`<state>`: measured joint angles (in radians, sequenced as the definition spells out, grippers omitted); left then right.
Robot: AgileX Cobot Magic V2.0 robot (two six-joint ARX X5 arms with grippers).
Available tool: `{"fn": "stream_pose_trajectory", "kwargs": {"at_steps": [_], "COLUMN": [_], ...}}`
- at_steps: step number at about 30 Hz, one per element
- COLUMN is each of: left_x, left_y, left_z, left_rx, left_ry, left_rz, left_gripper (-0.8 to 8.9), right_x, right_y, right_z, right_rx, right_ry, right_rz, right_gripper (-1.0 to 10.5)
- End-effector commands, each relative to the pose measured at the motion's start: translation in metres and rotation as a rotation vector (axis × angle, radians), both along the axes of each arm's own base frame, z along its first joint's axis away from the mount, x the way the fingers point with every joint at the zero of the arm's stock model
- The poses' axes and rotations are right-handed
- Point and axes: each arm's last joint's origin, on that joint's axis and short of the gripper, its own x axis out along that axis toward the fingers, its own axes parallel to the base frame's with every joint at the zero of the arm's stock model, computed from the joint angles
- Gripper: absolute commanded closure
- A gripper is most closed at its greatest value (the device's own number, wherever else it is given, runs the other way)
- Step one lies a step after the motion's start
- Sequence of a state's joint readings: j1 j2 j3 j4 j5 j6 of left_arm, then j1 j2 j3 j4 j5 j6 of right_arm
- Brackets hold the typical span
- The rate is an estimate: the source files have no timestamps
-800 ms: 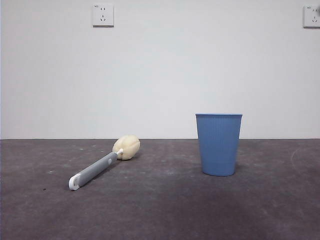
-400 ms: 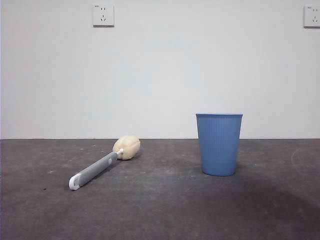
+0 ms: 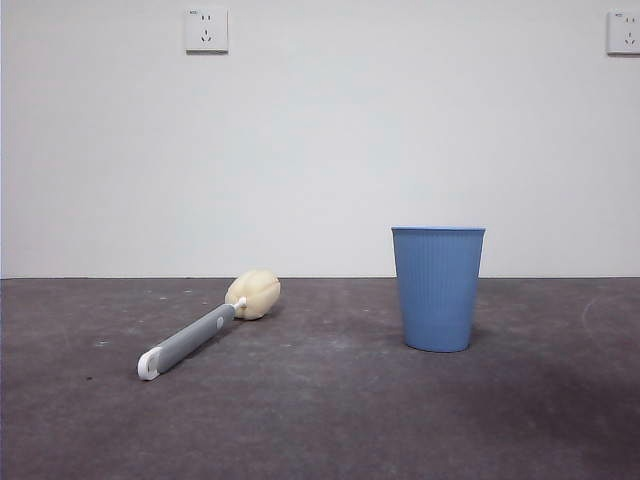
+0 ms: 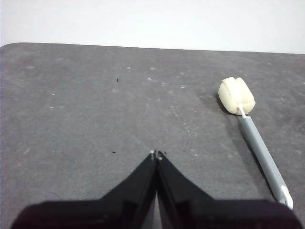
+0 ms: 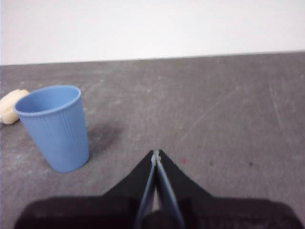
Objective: Pick up the cup brush,pick up the cup,insert the brush into the cup,clean the cup,put the cup brush back,put the cup back to the fixed position on the table
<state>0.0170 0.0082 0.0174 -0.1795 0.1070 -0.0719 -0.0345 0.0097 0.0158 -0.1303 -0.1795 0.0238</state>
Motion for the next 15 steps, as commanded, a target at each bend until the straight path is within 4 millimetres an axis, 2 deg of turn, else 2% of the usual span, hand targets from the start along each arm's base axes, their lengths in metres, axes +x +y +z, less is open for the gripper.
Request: {"fn": "stream_pose_trajectory", "kwargs": {"at_steps": [1,15], "left_x": [0.0004,0.0005], "left_y": [0.0002,0.0002], "left_z": [-0.0040,-0.0040], "left_rx": [-0.005,-0.005], "left_ry": [0.011,0.011], "left_rz": [0.003,0.003], "left_gripper": [8.16,8.16], "right_x": [-0.0002,-0.0004], "right_y": [-0.0003,-0.0002], "right_z": [-0.0048,-0.0062], "right_rx": [0.020,0.028], "right_ry": [0.025,0.042], "right_rz": [-0.009,-0.008], "right_gripper": [9.5,9.5]}}
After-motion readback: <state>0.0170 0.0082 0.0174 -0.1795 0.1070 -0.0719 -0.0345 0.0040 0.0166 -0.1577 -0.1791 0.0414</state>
